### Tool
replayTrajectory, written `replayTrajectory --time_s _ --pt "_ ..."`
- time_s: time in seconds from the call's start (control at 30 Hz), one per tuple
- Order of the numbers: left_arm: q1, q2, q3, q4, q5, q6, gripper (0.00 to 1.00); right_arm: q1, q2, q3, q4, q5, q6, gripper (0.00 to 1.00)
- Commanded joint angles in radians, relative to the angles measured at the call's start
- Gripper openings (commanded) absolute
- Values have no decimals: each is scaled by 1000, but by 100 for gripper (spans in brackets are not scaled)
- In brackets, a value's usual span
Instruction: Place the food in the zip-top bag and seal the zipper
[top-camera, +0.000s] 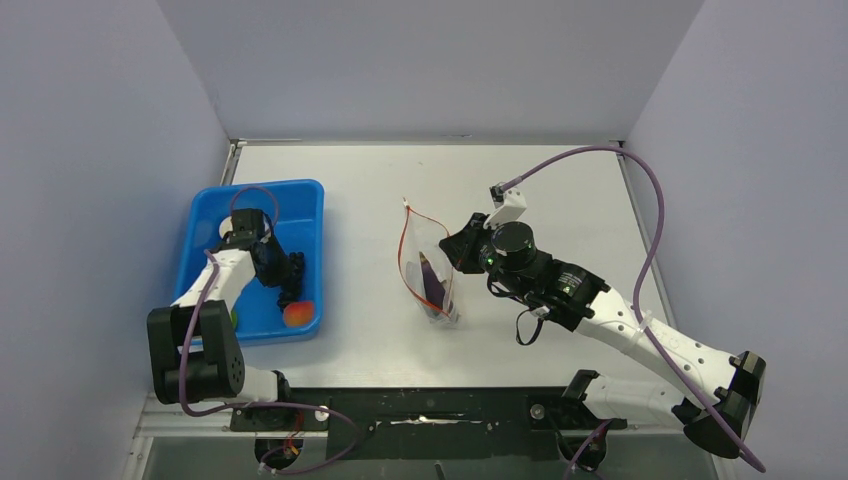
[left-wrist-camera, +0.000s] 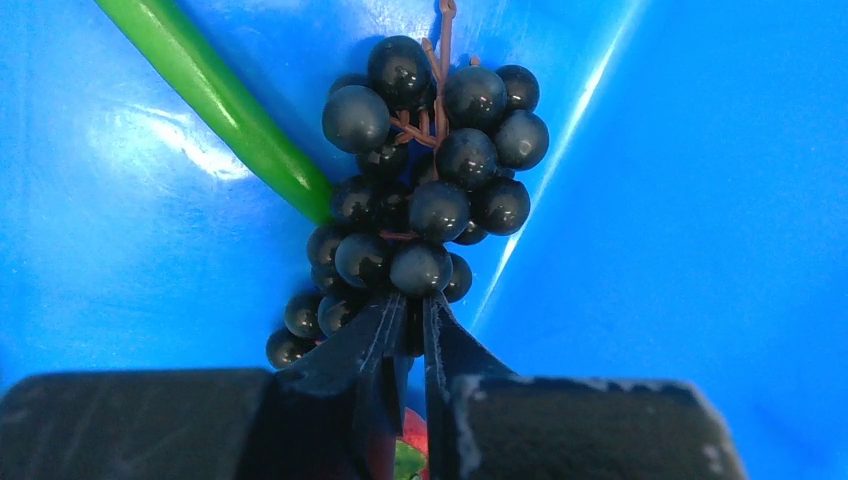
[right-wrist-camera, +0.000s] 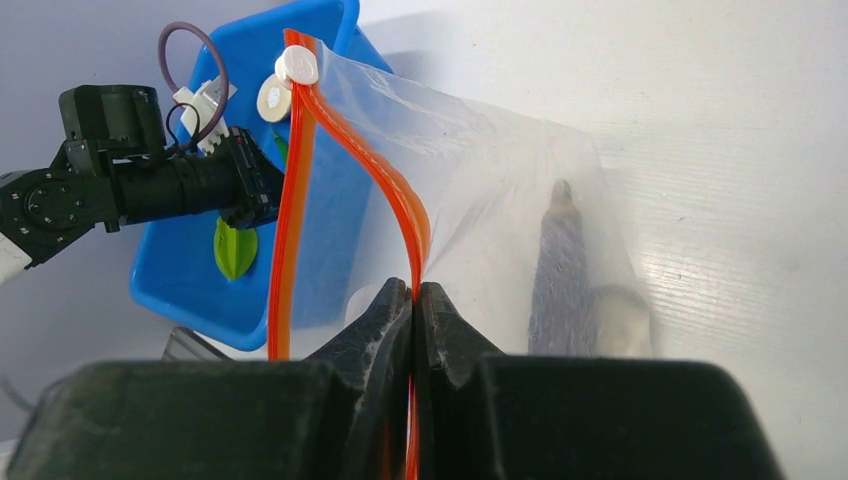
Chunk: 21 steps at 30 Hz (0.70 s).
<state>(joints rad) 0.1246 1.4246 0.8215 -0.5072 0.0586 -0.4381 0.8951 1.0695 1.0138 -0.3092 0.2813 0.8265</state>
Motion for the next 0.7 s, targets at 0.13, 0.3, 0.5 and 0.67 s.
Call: replayTrajectory --time_s 0.13,0.3,0.5,0.67 --pt "4 -87 29 15 26 5 0 -7 -10 6 61 12 3 0" --pt "5 -127 37 2 18 -4 0 -5 1 9 58 7 8 0" --pt "4 -201 70 -32 11 -14 0 -4 13 12 58 5 13 0" --pt "4 -262 119 -62 3 -24 0 -1 33 18 61 0 15 0"
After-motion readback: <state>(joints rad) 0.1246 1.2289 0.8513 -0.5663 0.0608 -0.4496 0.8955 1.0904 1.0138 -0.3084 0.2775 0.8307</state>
